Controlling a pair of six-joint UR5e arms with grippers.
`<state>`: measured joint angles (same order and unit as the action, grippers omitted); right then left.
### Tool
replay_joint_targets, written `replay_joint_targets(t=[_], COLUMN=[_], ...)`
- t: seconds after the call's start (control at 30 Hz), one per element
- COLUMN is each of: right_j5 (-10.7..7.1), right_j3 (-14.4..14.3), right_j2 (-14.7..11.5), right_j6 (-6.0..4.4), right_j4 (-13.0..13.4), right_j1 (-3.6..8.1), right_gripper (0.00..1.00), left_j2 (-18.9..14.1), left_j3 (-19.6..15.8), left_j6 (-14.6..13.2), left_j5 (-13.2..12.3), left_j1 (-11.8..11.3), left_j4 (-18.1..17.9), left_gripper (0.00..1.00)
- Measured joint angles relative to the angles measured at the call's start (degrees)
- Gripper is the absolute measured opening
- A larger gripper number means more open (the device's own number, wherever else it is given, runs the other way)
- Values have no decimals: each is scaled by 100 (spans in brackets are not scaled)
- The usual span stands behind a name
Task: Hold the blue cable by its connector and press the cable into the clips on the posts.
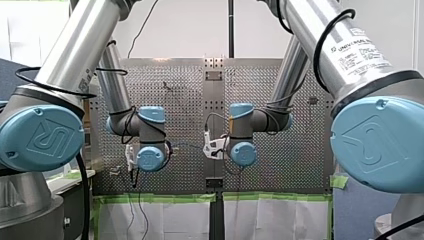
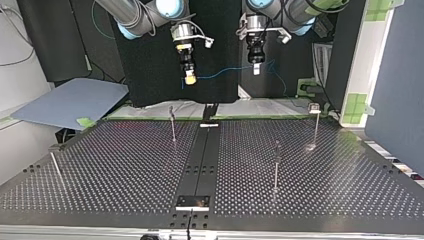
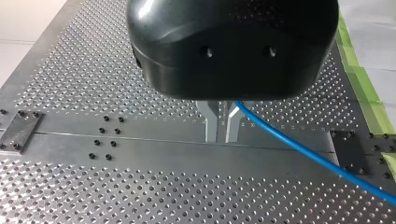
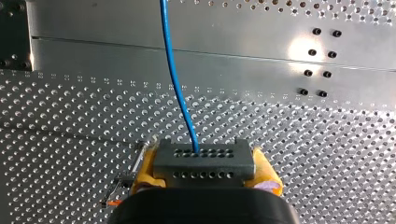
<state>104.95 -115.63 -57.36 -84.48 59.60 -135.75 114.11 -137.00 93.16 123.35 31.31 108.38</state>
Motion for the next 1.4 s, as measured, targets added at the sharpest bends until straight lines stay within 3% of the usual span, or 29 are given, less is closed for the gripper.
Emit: replay_joint_targets(t=[1.17, 1.2, 1.4], right_j5=[-1, 0, 0], right_j3=[1, 0, 1], right_j2=[0, 0, 0], right_j6=[0, 0, 0], right_j4=[0, 0, 0], right_j1=[0, 0, 0], right_gripper=[0, 0, 0], left_j2=[0, 0, 0], left_j3=[0, 0, 0], left_j6=[0, 0, 0], left_j5=[0, 0, 0], left_j1=[0, 0, 0], left_j4=[0, 0, 0], left_gripper=[11, 0, 0])
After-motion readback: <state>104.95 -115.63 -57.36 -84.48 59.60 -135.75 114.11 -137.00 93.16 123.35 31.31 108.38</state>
